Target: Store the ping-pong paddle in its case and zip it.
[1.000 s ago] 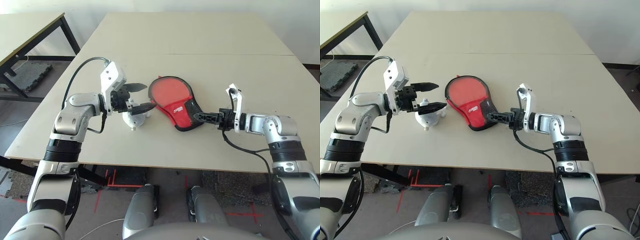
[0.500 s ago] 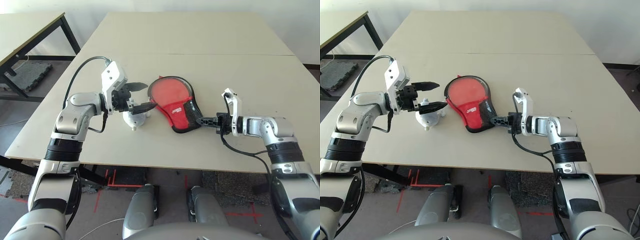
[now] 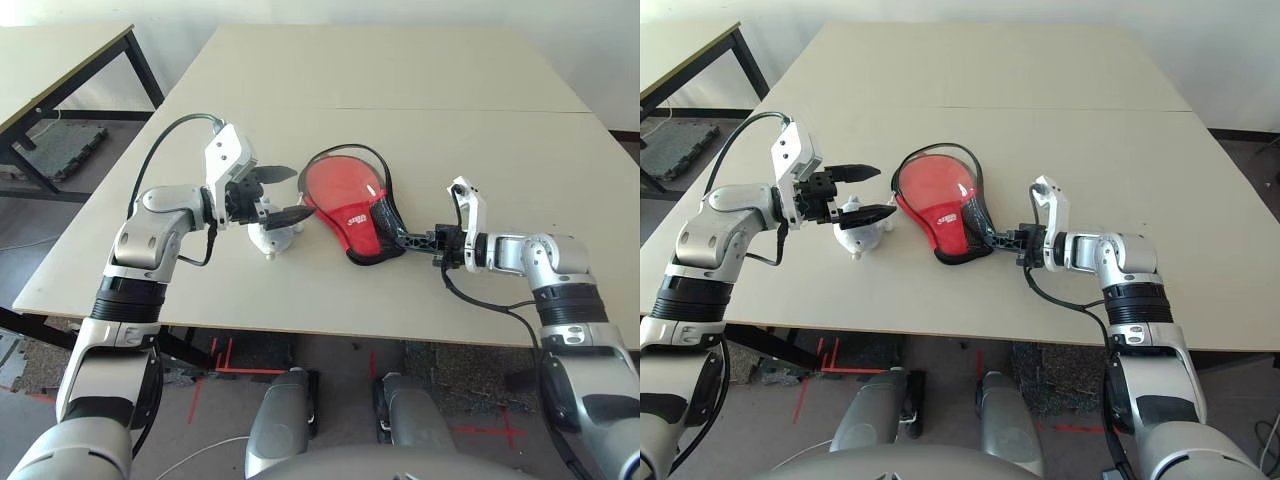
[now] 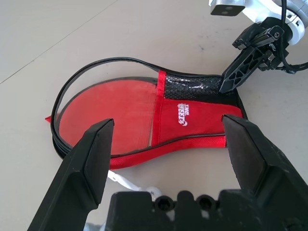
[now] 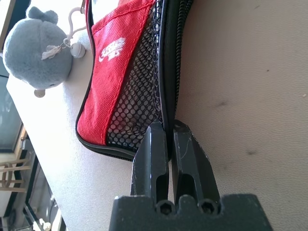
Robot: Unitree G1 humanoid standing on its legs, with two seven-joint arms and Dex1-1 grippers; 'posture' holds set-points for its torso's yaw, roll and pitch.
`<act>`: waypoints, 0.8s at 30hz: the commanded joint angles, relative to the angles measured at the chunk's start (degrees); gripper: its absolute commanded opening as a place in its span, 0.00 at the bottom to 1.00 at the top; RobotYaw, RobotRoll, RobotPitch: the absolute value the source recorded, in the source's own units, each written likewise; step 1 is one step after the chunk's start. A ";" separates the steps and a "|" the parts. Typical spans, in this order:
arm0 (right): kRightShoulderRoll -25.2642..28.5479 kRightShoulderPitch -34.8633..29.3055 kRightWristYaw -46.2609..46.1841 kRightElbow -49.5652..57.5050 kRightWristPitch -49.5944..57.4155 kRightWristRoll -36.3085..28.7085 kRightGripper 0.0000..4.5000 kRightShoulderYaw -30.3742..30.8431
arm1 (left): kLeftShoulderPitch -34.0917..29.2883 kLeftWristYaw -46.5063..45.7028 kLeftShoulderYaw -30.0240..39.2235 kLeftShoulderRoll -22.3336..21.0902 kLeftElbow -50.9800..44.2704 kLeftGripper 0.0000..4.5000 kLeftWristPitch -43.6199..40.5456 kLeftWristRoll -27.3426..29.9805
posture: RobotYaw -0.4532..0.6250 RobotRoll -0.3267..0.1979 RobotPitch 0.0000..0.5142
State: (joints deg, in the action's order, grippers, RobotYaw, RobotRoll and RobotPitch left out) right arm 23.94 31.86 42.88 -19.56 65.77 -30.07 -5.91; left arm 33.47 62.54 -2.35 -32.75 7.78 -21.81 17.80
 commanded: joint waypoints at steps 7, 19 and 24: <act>4.13 -7.33 -0.91 9.13 8.33 -4.61 0.01 -3.21 | 0.38 -0.05 -1.27 -0.01 1.45 1.00 1.08 -0.97 | 0.53 0.62 0.20; 21.52 -19.49 9.73 20.08 10.03 -9.99 0.01 1.06 | 1.60 0.42 -2.45 0.73 3.70 1.00 2.41 -1.29 | 0.50 0.62 0.22; 26.07 -21.83 12.85 20.94 9.09 -10.66 0.01 1.65 | 1.96 0.59 -2.70 0.88 4.16 1.00 2.72 -1.31 | 0.49 0.62 0.22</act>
State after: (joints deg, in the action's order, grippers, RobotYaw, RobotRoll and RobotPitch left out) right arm 48.52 11.39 54.80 0.48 74.37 -40.64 -5.30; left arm 35.29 62.73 -4.30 -31.91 11.57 -19.53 17.17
